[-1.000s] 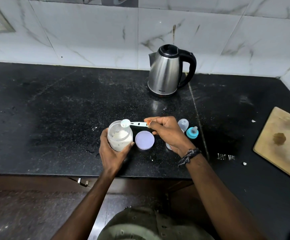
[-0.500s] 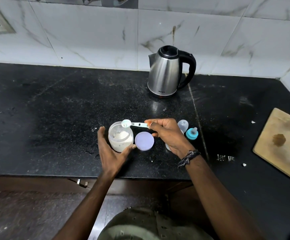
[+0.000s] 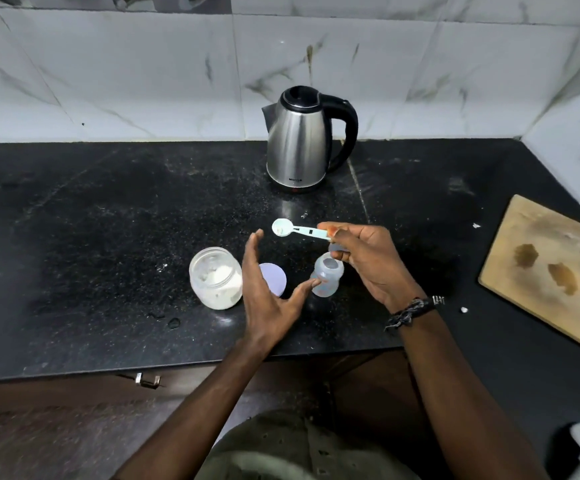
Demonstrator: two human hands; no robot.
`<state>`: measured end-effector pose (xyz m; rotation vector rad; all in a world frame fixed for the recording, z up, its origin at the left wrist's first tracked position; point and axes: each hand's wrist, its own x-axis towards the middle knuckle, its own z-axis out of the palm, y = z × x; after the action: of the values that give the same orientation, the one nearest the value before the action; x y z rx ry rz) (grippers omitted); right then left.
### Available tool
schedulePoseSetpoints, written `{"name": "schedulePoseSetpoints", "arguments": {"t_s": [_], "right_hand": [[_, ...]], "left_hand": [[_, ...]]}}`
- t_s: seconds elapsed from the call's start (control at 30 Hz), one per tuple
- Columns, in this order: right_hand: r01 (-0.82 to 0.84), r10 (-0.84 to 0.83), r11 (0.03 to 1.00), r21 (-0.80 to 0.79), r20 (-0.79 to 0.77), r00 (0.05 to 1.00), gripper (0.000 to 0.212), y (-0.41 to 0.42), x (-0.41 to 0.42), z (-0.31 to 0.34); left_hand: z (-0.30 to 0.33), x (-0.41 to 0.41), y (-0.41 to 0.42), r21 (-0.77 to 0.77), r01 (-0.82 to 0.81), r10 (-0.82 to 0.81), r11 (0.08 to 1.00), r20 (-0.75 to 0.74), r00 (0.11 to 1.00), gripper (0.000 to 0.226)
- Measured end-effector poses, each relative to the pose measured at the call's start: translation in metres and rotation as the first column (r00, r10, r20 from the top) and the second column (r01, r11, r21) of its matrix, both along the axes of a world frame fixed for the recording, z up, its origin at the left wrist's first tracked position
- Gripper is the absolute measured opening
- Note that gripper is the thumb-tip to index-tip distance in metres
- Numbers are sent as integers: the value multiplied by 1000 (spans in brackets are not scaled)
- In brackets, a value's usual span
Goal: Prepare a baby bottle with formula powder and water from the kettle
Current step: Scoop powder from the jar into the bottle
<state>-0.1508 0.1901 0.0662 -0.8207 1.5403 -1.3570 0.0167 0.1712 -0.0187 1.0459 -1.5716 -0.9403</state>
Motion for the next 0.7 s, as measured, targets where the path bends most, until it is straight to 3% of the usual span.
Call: {"name": "schedulePoseSetpoints", "arguments": {"t_s": [0.2,0.33,0.47,0.6,0.7], "right_hand": [[122,-123,992,20,33,992,16,28,-27,-2],[164,-164,986,23,18,986,18,41,-39,-7],[189,-189,981,43,1,982,16,50,-49,-12],[220,-221,975,44,31,975,16,52,-54,-14],[223,-225,974,44,42,974,17,51,-55,-14]], "left_hand": [[-22,-34,-1,180,205,-235,962,167,958,131],[-31,-51,-4,245,259,-309,934,194,931,127],[-35,-63,-2,285,203,-257,937,166,952,110],[-39,-64,-1,260,123,-159,958,119,980,65],[-37,-60,-4,238,120,-144,964,86,986,56]]}}
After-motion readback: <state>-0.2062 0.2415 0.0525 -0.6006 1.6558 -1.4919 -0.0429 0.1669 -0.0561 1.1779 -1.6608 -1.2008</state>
